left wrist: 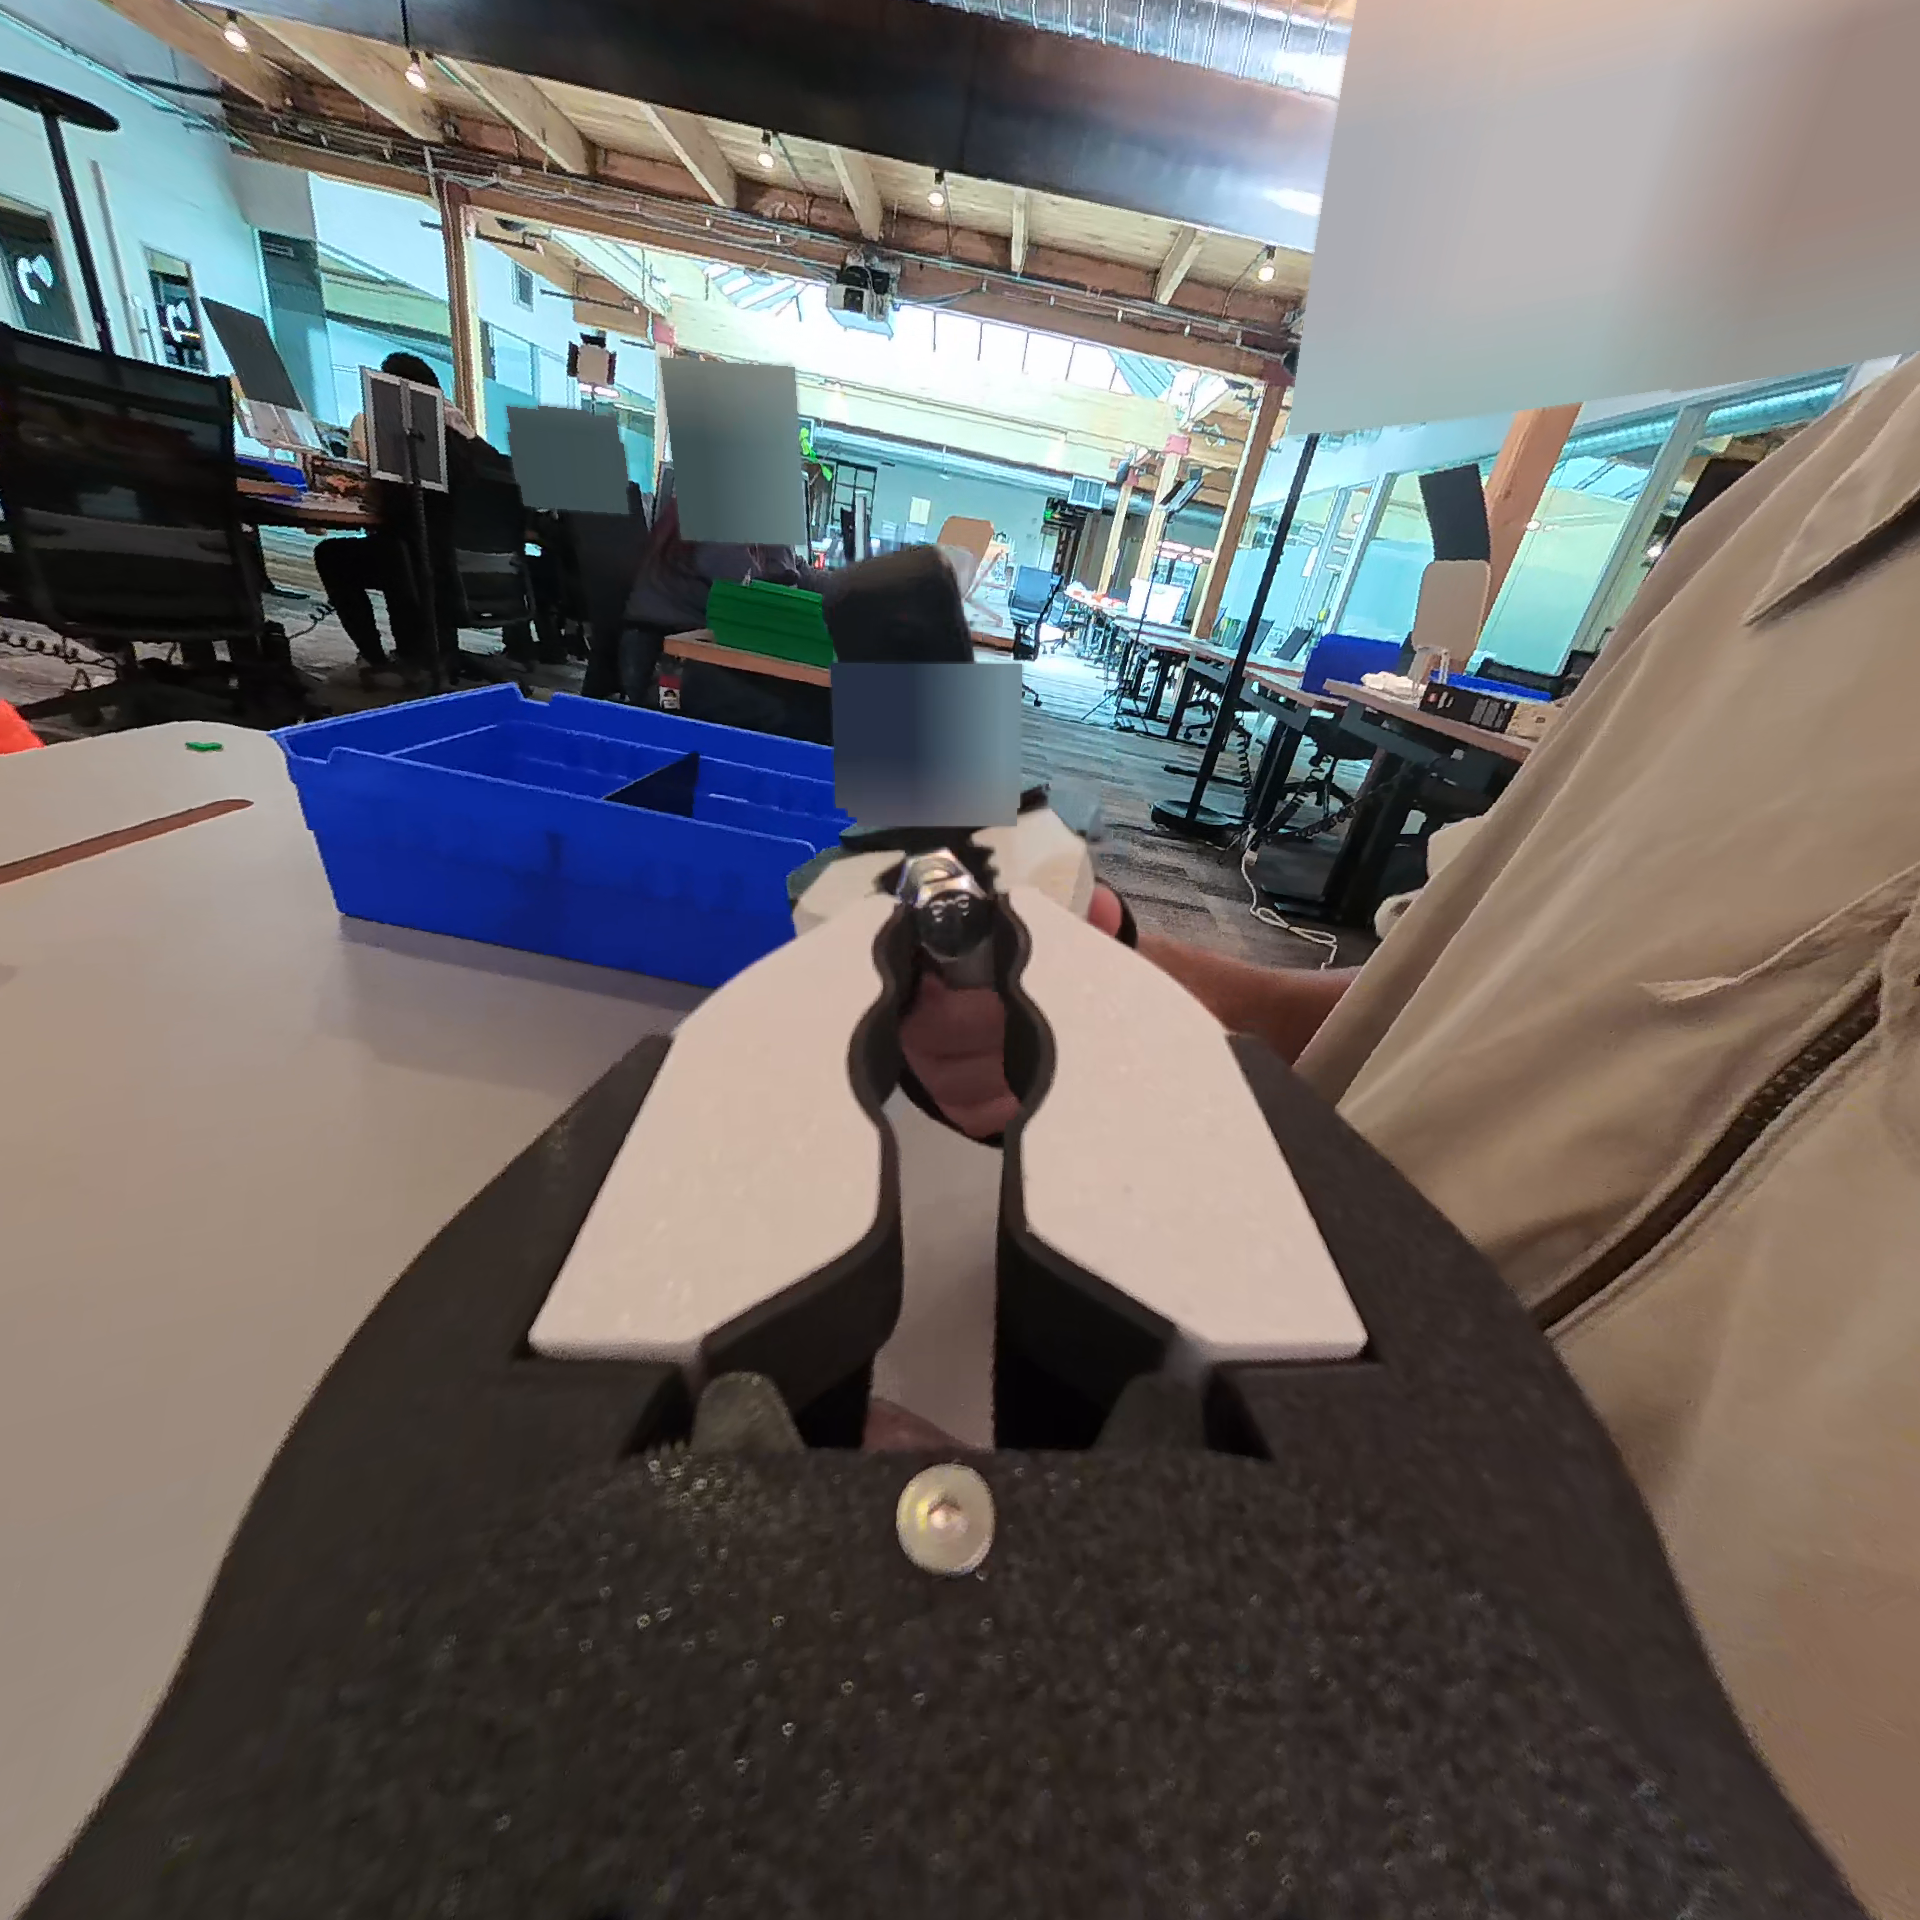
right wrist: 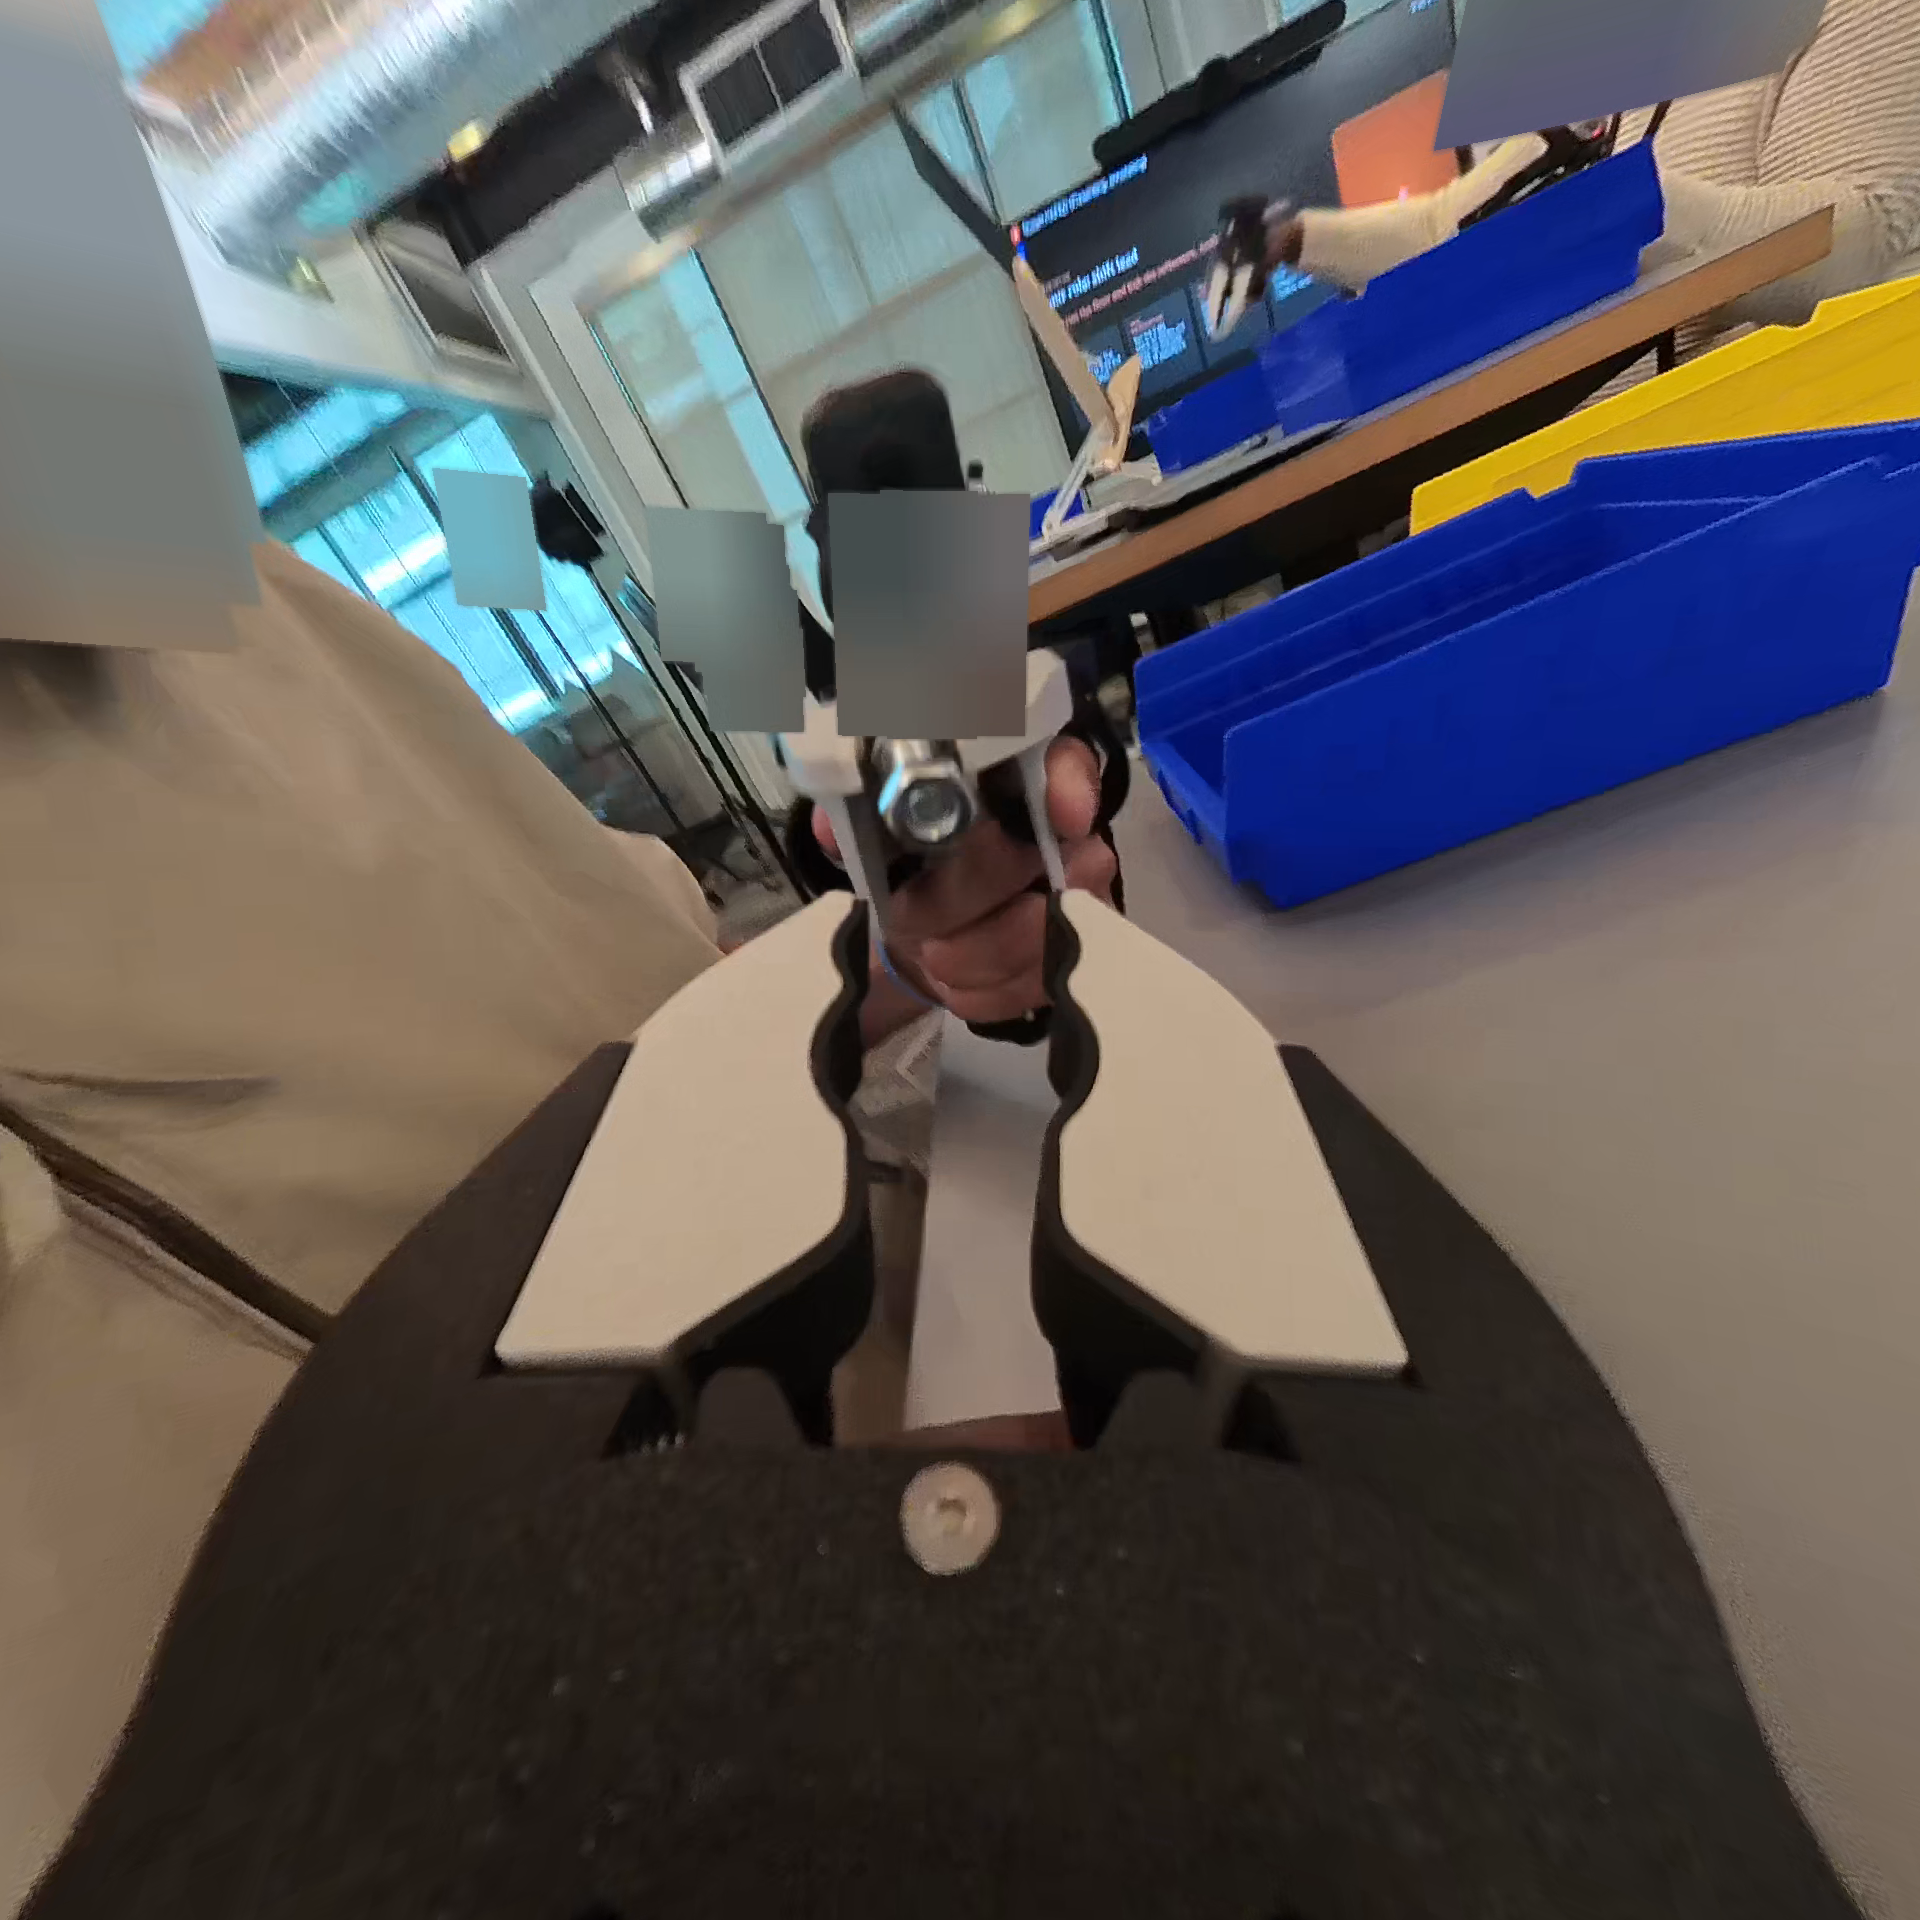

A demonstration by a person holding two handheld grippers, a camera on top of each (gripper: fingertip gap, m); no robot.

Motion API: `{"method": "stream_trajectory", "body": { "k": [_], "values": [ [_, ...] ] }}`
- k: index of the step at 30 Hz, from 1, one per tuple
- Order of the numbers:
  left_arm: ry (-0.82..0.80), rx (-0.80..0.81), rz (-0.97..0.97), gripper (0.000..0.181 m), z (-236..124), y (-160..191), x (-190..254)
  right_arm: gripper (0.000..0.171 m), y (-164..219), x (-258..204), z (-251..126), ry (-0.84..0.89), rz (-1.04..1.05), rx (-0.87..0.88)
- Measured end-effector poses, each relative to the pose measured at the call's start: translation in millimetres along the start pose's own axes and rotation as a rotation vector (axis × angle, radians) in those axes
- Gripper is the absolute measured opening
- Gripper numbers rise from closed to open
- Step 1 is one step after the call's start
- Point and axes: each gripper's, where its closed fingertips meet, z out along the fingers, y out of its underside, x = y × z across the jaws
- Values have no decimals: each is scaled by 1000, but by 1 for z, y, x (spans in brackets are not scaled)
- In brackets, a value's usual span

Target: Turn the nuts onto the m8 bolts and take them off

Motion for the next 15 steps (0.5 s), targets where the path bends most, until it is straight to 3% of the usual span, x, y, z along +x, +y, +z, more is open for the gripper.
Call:
{"method": "stream_trajectory", "body": {
  "k": [7,11,15],
  "values": [
    [-14,-67,77,15,5,9,4,22,-13,-6,-2,-63,64,37],
    [2,-33,24,15,3,5,5,15,-12,-8,-1,-28,-40,8],
    [49,26,-83,15,5,0,8,15,-19,-13,-2,51,-312,9]
  ]
}}
